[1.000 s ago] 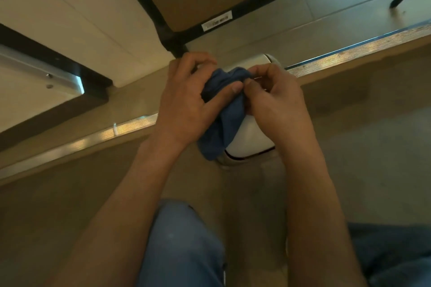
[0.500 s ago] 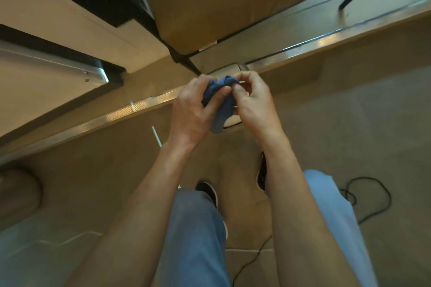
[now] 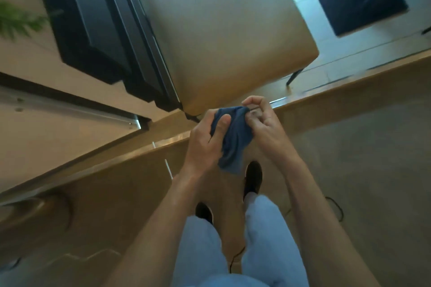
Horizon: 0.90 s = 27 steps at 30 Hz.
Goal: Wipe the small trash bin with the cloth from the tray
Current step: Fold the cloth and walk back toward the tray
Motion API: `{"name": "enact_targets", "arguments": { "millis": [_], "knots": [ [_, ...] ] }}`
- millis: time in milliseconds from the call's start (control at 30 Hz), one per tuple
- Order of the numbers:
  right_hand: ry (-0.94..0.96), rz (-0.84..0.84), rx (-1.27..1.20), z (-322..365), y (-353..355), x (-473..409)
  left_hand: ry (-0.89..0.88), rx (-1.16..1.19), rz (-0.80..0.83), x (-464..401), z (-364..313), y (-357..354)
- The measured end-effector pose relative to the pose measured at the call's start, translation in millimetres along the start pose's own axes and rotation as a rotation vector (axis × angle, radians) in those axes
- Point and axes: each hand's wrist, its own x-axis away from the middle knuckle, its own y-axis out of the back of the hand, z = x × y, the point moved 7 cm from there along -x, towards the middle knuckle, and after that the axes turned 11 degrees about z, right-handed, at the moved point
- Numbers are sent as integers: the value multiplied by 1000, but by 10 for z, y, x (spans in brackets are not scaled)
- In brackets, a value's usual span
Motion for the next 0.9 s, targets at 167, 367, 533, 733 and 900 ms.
{"name": "enact_targets", "arguments": {
  "millis": [167, 367, 533, 733, 900],
  "knots": [
    [110, 44, -1, 788, 38, 445, -64, 18, -91, 112, -860, 81],
    [157, 73, -11, 1291, 106, 785, -136, -22, -214, 186, -1462, 123],
    [236, 117, 83, 1518, 231, 958, -181, -23, -188, 191, -1774, 106],
    [301, -9, 194, 1647, 454, 1150, -280, -61, -63, 187, -2041, 71],
    [314, -114, 262, 1700, 581, 1415, -350, -17, 25, 198, -2182, -58]
  ]
}}
